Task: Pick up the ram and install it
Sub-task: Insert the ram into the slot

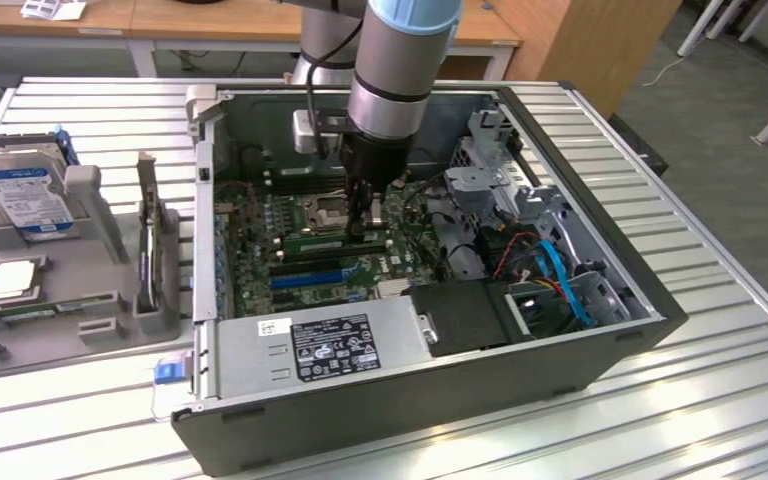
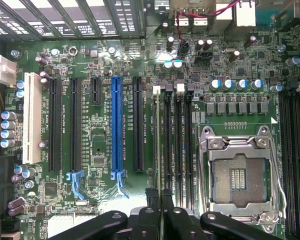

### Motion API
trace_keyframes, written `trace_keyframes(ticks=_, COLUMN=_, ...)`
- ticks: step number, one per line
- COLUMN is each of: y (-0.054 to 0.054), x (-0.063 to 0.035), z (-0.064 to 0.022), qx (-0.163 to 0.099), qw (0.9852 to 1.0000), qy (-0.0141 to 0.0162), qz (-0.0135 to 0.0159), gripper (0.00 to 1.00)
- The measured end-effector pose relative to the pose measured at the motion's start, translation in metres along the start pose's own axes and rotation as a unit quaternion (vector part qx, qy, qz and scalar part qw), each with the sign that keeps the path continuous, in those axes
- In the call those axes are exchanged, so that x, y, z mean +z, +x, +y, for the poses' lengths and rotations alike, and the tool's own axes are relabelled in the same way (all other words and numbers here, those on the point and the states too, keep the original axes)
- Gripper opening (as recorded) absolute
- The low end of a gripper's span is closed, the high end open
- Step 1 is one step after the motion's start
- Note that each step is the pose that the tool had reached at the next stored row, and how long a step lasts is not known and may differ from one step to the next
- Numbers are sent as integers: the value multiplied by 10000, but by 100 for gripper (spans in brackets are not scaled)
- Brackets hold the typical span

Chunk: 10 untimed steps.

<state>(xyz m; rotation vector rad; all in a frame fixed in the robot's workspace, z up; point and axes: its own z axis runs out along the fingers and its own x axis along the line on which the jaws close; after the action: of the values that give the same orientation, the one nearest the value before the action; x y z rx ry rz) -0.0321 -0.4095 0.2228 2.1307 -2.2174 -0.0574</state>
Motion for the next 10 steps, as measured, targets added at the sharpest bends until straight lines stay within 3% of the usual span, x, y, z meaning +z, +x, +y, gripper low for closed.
trace_keyframes(ticks=10, y=0, x=2, z=0, qx=-19, qw=10000, qy=1, qz=2, gripper=13)
